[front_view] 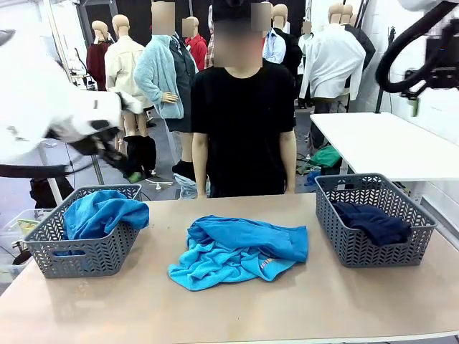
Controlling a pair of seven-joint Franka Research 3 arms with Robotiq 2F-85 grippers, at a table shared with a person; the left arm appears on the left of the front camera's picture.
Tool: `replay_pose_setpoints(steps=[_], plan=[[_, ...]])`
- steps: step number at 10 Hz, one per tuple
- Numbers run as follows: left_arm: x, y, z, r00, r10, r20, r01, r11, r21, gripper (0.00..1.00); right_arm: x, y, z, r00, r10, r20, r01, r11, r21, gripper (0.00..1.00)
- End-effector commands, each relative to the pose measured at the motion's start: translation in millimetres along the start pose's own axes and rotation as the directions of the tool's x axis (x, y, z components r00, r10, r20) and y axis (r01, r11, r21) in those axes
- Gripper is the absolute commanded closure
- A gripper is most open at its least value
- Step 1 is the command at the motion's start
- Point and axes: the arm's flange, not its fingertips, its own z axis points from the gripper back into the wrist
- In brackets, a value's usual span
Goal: Sort the tops and bottoms.
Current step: Lift clothes from the center of the table with your left hand.
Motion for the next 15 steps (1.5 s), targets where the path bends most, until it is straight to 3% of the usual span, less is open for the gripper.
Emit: replay_pose_setpoints(steps=[1, 4, 5, 6, 7, 9, 15], plan=[[62.5, -24.3, -42.4, 0.990, -0.134, 0.036, 0.137, 0.986, -0.100, 0.00, -1.5, -21.9, -28.6, 0.992, -0.089, -0.094, 0.096, 0.992, 0.075, 0.00], [110.8, -96.5, -100.6, 0.954, -0.298, -0.035, 0.287, 0.939, -0.192, 0.00, 6.5, 3.5, -53.9, 0.988, -0.038, -0.152, 0.053, 0.994, 0.091, 0.00], [120.0, -114.7, -116.2, 0.942, -0.335, -0.037, 0.322, 0.926, -0.197, 0.00, 16.2, -30.2, -39.3, 0.989, -0.084, -0.123, 0.089, 0.995, 0.039, 0.00], [117.9, -118.0, -127.1, 0.933, -0.349, -0.086, 0.322, 0.918, -0.233, 0.00, 16.2, -30.2, -39.3, 0.989, -0.084, -0.123, 0.089, 0.995, 0.039, 0.00], [106.6, -120.3, -111.7, 0.964, -0.267, -0.015, 0.259, 0.944, -0.203, 0.00, 16.2, -30.2, -39.3, 0.989, -0.084, -0.123, 0.089, 0.995, 0.039, 0.00], [106.6, -120.3, -111.7, 0.964, -0.267, -0.015, 0.259, 0.944, -0.203, 0.00, 16.2, -30.2, -39.3, 0.989, -0.084, -0.123, 0.089, 0.995, 0.039, 0.00], [123.6, -138.5, -198.9, 0.930, -0.342, -0.134, 0.259, 0.869, -0.422, 0.00, 16.2, -30.2, -39.3, 0.989, -0.084, -0.123, 0.089, 0.995, 0.039, 0.00]])
